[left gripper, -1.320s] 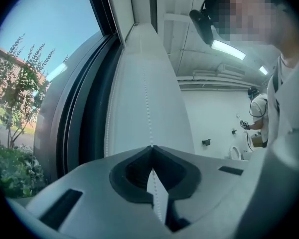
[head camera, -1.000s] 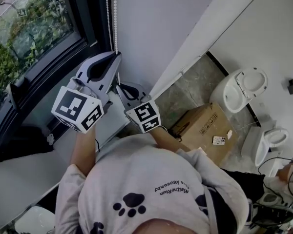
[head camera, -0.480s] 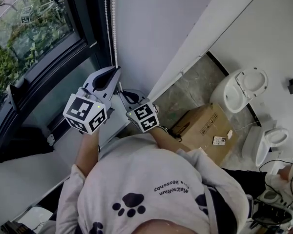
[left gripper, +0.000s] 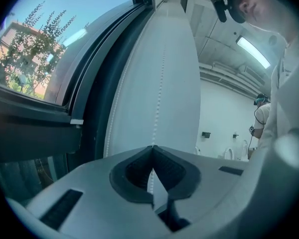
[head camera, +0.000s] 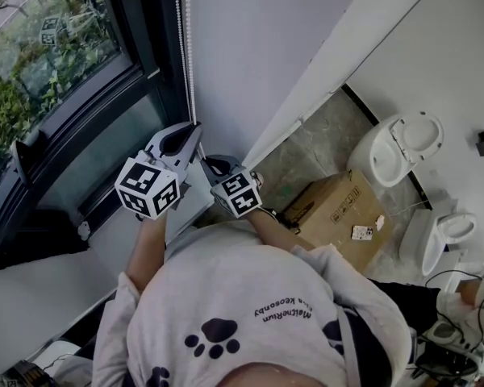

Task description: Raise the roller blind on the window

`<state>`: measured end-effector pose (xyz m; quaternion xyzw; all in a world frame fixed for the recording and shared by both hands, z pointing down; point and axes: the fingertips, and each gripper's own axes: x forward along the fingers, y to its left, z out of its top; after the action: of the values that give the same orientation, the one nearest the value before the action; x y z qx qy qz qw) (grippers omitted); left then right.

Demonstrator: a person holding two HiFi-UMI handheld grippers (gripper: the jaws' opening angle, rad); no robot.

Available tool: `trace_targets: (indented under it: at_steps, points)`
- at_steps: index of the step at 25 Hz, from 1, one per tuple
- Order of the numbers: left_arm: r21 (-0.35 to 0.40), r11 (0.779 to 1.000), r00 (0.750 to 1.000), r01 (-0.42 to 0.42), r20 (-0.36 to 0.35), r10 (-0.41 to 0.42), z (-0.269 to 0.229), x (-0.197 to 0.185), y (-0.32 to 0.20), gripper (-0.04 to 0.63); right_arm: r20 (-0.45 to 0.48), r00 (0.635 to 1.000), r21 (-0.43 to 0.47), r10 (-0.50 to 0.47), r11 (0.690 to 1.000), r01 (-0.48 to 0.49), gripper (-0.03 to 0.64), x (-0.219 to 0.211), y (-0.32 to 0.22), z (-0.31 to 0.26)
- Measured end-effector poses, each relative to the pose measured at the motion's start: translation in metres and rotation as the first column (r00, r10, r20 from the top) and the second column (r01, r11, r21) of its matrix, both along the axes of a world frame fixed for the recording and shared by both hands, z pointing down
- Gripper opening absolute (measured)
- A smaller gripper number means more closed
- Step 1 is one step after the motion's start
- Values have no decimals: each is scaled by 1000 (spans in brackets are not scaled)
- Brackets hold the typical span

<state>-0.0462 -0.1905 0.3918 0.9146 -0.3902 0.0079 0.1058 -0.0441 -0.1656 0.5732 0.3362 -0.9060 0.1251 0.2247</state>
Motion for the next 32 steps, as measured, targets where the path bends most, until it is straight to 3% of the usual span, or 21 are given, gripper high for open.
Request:
trace_targets:
  at_steps: [8, 17, 19, 22, 32]
  points:
    - [-98, 995, 1000, 11, 16, -10, 47, -4, -1, 8, -33, 999, -104, 10, 995, -14, 12, 7, 6, 36]
    - [-142, 990, 999, 1, 42, 5, 72, 3, -1, 8, -65, 998, -95, -20, 995, 14, 12, 3, 9, 43]
    - [-145, 989, 999, 3, 42, 3, 74, 3, -2, 8, -70, 997, -83, -32, 996, 27, 26, 2, 10, 42]
    - [-144, 990, 999, 5, 46, 1, 74, 1, -3, 8, -76, 996, -65, -40, 997, 35, 132, 2, 9, 38]
    - [-120, 992, 998, 32, 64, -24, 77, -2, -7, 8, 23, 1000, 73, -21, 997, 20, 132, -1, 9, -36]
